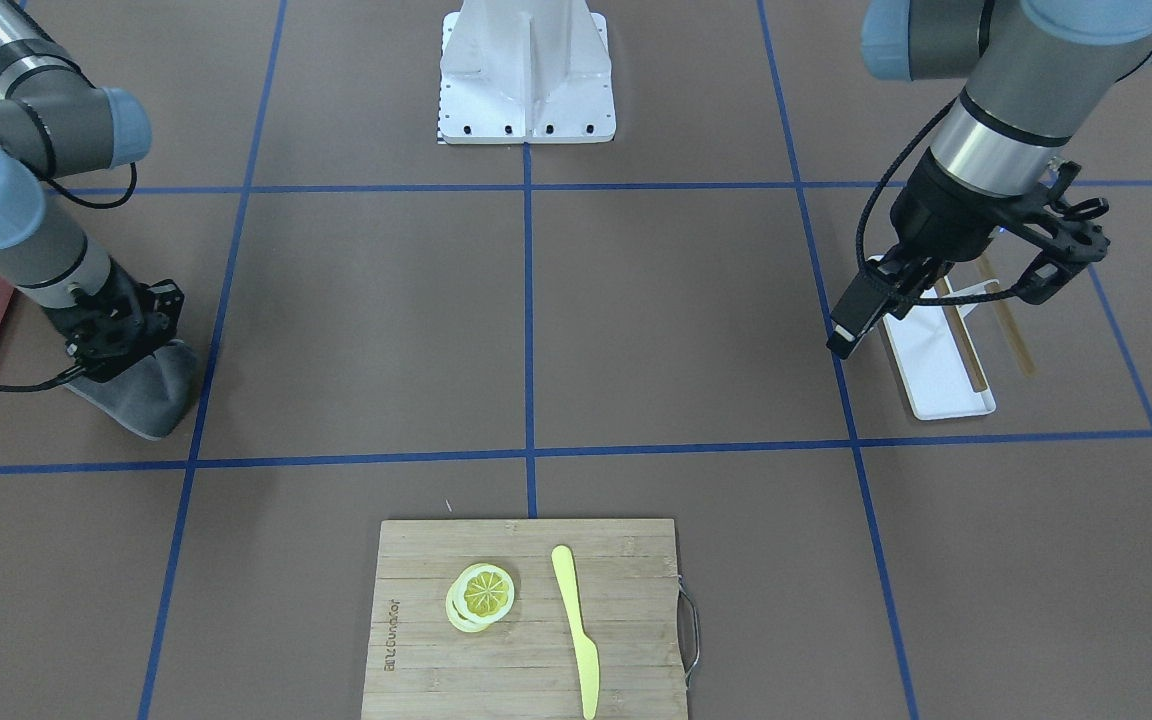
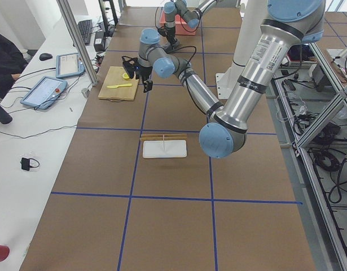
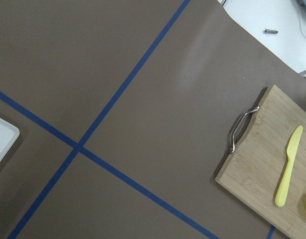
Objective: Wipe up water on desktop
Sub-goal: 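Lift the cloth with the right gripper and move it over the pink bin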
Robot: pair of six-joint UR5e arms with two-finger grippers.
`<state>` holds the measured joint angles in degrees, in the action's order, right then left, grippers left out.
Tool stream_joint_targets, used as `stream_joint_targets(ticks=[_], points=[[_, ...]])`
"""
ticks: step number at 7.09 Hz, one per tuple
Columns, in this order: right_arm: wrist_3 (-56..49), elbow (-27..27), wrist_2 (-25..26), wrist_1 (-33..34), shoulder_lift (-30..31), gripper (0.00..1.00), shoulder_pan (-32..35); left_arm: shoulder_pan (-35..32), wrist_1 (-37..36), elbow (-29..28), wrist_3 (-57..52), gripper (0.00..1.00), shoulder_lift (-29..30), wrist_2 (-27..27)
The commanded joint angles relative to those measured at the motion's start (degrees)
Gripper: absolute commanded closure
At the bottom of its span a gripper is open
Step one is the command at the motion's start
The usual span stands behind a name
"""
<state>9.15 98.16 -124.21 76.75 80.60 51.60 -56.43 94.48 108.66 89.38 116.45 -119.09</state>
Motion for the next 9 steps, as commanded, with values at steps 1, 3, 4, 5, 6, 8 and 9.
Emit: stream_joint_targets(ticks=[1,3,4,5,6,8,9], points=[[-1.25,2.27,-6.98,-0.28,-1.76,1.00,9.53,0.00,0.00,-0.03,0.00,0.02,0.00,0.00],[-0.89,6.06,-14.70,3.03,-2.91,1.00,20.14,0.00,0.00,0.06,0.00,0.02,0.00,-0.26],[-1.41,9.03,-16.22,7.93,-2.13,1.00,23.60,-0.34,0.00,0.85,-0.09,0.02,-0.35,-0.44],[-1.59,12.46,-15.98,12.77,0.40,1.00,25.02,-2.44,-0.18,1.81,-5.66,0.02,-1.31,-0.61],[-2.29,13.27,-15.54,16.47,2.34,1.00,27.47,-6.11,-1.13,4.17,-17.55,0.02,-6.19,-0.70],[-7.55,13.37,-12.83,21.22,5.52,1.00,30.38,-11.03,-1.77,7.00,-38.57,0.02,-18.31,-1.14],[-10.79,13.46,-11.24,25.69,6.49,1.00,31.62,-15.77,-1.76,5.09,-45.02,0.02,-21.15,-1.32]])
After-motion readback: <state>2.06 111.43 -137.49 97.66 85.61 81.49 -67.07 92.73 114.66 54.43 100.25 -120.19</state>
